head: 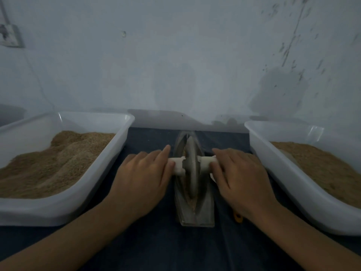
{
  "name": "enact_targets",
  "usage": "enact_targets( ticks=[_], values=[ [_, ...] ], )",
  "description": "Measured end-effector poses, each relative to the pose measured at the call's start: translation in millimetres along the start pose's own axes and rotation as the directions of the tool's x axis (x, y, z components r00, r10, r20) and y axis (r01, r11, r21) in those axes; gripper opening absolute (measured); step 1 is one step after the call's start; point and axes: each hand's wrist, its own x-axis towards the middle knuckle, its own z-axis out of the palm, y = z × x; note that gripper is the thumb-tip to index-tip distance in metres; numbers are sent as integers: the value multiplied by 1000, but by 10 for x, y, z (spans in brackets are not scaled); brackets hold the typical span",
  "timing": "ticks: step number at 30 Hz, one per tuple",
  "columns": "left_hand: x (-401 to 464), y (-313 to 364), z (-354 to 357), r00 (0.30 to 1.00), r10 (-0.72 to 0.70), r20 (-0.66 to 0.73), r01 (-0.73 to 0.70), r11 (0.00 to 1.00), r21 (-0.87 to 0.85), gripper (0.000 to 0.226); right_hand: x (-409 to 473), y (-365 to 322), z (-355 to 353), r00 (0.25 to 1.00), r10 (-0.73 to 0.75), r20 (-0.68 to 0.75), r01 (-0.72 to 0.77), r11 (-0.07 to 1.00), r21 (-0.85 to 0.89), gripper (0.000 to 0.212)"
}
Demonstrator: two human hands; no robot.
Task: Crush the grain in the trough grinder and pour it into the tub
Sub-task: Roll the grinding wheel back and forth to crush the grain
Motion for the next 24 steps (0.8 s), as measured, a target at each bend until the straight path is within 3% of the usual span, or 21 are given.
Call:
enact_targets(
  ticks=[3, 6, 9, 12, 15, 17, 21, 24],
  values=[
    [32, 19, -9, 1000, 24, 4, -24, 999, 35, 57, -30, 20, 11, 1000, 20, -13, -19, 1000, 24, 46],
    [298, 29, 99, 996, -50, 73, 37, 986, 165, 56, 184, 39, 153, 994, 85, 69, -85, 996, 6, 43],
    [678, -1, 280, 976, -102, 193, 31, 940, 341, 29, 555, 116, 348, 987, 126, 99, -113, 985, -132, 44],
    [1020, -66, 401, 962, -165, 218, 83, 937, 341, 30, 836, 182, 530, 969, 92, 228, -12, 944, -329, 11],
    [1198, -38, 452, 965, -163, 205, 90, 941, 326, 36, 880, 221, 589, 938, 165, 304, -70, 951, -301, 17],
    [1163, -5, 407, 973, -119, 200, 44, 939, 341, 35, 781, 197, 561, 945, 170, 279, -95, 960, -261, 12],
    [735, -1, 283, 981, -76, 176, 14, 945, 328, 25, 542, 118, 343, 981, 146, 127, -129, 983, -133, 51],
    [322, -21, 130, 986, -66, 155, 38, 984, 176, 37, 316, -27, 132, 998, 45, 50, -41, 996, -81, 48]
  ],
)
